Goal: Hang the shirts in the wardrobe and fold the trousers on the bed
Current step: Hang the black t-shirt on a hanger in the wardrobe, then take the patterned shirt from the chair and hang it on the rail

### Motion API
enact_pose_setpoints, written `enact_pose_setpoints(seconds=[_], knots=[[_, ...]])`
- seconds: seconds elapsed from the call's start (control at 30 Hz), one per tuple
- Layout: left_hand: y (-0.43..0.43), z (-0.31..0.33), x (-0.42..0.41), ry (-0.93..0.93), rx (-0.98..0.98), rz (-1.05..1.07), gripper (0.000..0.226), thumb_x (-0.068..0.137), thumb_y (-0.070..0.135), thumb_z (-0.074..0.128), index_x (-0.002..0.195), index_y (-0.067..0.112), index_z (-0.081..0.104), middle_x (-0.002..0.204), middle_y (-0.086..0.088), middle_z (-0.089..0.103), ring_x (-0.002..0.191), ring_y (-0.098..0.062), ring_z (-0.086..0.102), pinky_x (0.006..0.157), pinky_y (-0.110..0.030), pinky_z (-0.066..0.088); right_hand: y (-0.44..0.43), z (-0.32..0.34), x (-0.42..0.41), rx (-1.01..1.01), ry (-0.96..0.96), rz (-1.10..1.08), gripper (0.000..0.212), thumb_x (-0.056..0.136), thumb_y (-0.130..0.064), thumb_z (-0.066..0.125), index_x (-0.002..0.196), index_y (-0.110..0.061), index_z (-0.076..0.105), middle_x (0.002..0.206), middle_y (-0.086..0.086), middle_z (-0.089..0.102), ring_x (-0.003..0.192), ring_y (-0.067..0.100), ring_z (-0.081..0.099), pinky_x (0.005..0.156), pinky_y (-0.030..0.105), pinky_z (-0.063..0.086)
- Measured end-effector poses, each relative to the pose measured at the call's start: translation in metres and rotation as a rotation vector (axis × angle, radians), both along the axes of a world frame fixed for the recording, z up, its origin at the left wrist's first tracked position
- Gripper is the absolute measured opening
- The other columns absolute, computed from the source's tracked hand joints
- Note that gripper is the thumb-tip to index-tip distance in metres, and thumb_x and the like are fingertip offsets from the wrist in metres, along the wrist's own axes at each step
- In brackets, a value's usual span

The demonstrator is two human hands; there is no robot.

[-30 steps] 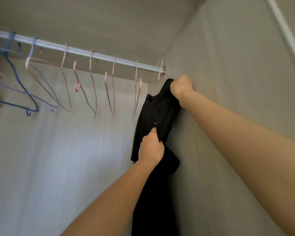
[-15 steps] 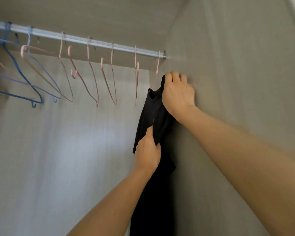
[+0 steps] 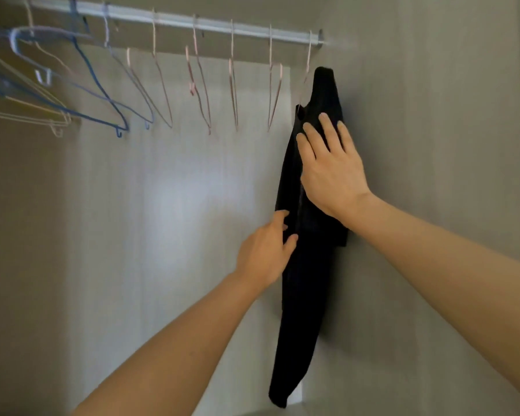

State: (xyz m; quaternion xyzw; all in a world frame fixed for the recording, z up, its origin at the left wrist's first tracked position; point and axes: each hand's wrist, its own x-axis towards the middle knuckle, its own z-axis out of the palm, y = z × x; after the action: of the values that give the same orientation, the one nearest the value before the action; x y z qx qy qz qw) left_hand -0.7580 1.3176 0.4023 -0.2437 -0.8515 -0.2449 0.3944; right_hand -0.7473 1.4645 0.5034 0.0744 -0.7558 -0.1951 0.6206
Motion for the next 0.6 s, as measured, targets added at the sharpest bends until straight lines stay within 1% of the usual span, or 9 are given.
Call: enact_pose_setpoints(seconds=[0.07,0.17,0.3,0.43,0.6], knots=[[-0.022,-0.013,0.023,-0.012,0.005,0.059,0.047,0.102,0.033,0.045,0.146,0.022,0.034,0.133,0.002,0.059,0.105,-0.019,0.063,0.084,-0.031,0.048,-0.011,-0.021,0.017,0.034,-0.025,0.034,0.057,0.09,-0.022,0.053,0.141,0.001,0.042,0.147,0.021,0.041,0.143,0.041,0.023,0.118,0.053,0.015],[-0.054,-0.029,0.059,-0.021,0.029,0.146,0.041,0.102,0.034,0.044,0.142,0.022,0.04,0.126,0.005,0.062,0.101,-0.019,0.064,0.083,-0.032,0.051,-0.033,-0.054,0.042,0.05,-0.08,0.104,0.053,0.09,-0.021,0.054,0.137,0.002,0.045,0.139,0.021,0.05,0.141,0.039,0.03,0.117,0.052,0.02],[-0.099,-0.056,0.11,-0.012,0.029,0.267,0.036,0.101,0.033,0.043,0.136,0.023,0.044,0.116,0.009,0.065,0.096,-0.02,0.065,0.078,-0.034,0.051,-0.073,-0.097,0.067,0.064,-0.111,0.237,0.044,0.088,-0.014,0.054,0.128,0.004,0.053,0.122,0.022,0.06,0.133,0.04,0.042,0.111,0.055,0.032],[-0.151,-0.09,0.166,0.024,-0.043,0.404,0.033,0.101,0.032,0.043,0.133,0.023,0.047,0.11,0.009,0.067,0.09,-0.019,0.067,0.07,-0.034,0.051,-0.126,-0.144,0.094,0.073,-0.191,0.393,0.044,0.087,-0.013,0.055,0.127,0.004,0.053,0.118,0.021,0.062,0.131,0.039,0.045,0.111,0.054,0.032],[-0.215,-0.134,0.242,0.046,-0.088,0.562,0.029,0.099,0.027,0.049,0.125,0.018,0.056,0.099,0.002,0.069,0.083,-0.026,0.066,0.064,-0.04,0.053,-0.203,-0.207,0.136,0.072,-0.313,0.651,0.043,0.085,-0.014,0.058,0.126,0.001,0.055,0.116,0.017,0.064,0.128,0.035,0.049,0.11,0.051,0.034]])
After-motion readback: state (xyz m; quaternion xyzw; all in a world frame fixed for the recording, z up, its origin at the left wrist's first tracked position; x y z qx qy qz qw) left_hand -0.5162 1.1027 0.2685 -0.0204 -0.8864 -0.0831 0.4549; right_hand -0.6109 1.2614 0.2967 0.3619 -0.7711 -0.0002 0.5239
